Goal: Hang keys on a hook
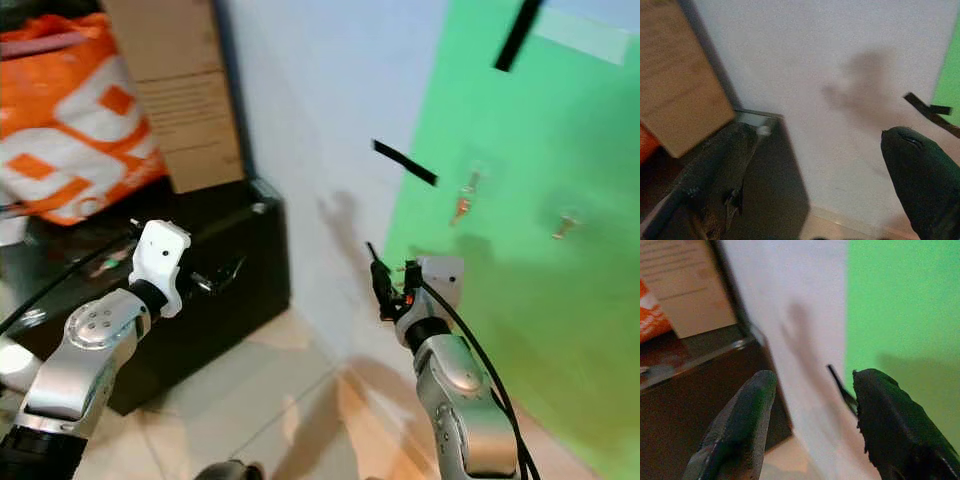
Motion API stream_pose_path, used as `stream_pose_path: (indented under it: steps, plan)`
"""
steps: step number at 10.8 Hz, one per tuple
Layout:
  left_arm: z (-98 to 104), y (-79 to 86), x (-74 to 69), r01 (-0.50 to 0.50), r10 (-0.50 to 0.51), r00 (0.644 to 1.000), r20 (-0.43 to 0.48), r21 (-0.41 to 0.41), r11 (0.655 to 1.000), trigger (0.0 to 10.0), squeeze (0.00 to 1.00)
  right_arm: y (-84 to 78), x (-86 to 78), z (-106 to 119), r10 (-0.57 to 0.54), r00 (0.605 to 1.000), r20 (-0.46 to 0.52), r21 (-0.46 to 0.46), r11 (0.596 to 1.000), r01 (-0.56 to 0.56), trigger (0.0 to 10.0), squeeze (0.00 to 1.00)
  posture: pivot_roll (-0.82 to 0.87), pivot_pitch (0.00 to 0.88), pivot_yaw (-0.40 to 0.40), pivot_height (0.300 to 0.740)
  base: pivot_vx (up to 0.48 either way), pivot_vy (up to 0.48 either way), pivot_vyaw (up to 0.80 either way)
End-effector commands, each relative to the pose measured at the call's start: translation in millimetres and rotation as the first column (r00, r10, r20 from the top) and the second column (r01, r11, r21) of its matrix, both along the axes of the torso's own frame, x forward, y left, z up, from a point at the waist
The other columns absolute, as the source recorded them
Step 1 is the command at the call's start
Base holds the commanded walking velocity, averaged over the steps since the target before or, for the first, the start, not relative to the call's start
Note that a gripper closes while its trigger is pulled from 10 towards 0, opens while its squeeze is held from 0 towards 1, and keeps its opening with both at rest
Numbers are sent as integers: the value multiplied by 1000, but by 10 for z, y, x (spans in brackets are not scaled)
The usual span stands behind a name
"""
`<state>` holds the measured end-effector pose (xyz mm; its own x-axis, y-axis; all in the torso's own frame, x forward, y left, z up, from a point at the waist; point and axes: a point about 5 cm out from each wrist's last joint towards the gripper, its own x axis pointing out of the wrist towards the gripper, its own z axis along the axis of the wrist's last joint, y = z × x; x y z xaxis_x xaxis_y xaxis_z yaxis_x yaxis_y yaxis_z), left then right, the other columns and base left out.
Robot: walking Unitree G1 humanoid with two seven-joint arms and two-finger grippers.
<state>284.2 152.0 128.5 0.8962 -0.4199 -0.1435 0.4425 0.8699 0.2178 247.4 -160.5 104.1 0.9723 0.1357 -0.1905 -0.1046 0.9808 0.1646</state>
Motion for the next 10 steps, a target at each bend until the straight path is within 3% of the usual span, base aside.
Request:
stream_pose_path:
  steps: [1,4,8,10]
  plan:
    - [16,-22,26,-7,6,1000,16,12,1000,10000,0,-4,-7,-17,4,1000,-6,6,1000,-4,10000,1000,-93,0,43,740,0,0,800]
    - [10,-10,21,-41,42,999,16,-13,999,10000,0,-5,4,-22,5,1000,27,-44,999,-4,10000,1000,-93,0,44,740,0,0,800]
    - [-11,15,33,-61,62,998,7,-27,998,10000,0,-59,1,-67,-37,999,-1,-93,995,37,10000,1000,-88,0,34,740,288,0,800]
    - [-35,10,51,-75,75,997,-1,-25,997,10000,0,-44,15,-80,-28,1000,3,-114,993,28,10000,1000,-89,0,28,740,358,0,0]
